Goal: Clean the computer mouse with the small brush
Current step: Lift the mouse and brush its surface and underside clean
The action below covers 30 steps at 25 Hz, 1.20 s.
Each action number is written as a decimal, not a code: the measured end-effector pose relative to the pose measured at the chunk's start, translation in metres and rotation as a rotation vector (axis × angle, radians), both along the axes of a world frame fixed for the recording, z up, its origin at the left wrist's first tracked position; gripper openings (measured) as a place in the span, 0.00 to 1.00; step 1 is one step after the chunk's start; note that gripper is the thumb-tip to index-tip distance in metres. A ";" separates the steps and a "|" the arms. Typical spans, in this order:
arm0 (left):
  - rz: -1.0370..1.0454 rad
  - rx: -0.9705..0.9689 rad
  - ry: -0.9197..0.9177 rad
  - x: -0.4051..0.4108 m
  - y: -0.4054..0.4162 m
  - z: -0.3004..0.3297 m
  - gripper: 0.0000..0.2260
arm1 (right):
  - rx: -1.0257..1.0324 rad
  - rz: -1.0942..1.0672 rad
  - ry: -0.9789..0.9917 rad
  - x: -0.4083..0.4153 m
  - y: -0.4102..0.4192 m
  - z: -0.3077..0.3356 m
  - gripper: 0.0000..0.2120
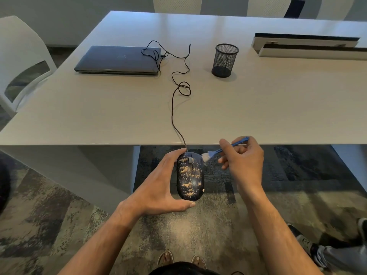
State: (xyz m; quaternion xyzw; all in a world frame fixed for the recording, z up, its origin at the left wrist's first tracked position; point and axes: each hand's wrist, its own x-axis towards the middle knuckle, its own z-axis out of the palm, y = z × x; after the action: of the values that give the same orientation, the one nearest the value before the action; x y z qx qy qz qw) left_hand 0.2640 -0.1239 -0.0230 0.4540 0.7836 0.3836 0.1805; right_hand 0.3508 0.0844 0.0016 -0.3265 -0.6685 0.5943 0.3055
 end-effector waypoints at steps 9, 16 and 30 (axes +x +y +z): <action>-0.004 0.007 -0.014 0.004 -0.004 -0.002 0.52 | 0.022 0.035 0.017 0.013 -0.016 0.002 0.11; -0.005 0.001 -0.041 0.009 -0.005 -0.001 0.52 | 0.046 0.105 0.045 0.018 -0.029 0.005 0.12; 0.014 0.023 -0.081 0.014 -0.011 -0.008 0.53 | 0.077 -0.034 -0.032 0.020 -0.024 0.001 0.11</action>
State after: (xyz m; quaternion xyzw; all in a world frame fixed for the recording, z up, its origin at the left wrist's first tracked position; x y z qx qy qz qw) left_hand 0.2782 -0.1351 -0.0314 0.4348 0.7744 0.4118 0.2041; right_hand 0.3704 0.0608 0.0030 -0.3353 -0.6901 0.5575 0.3172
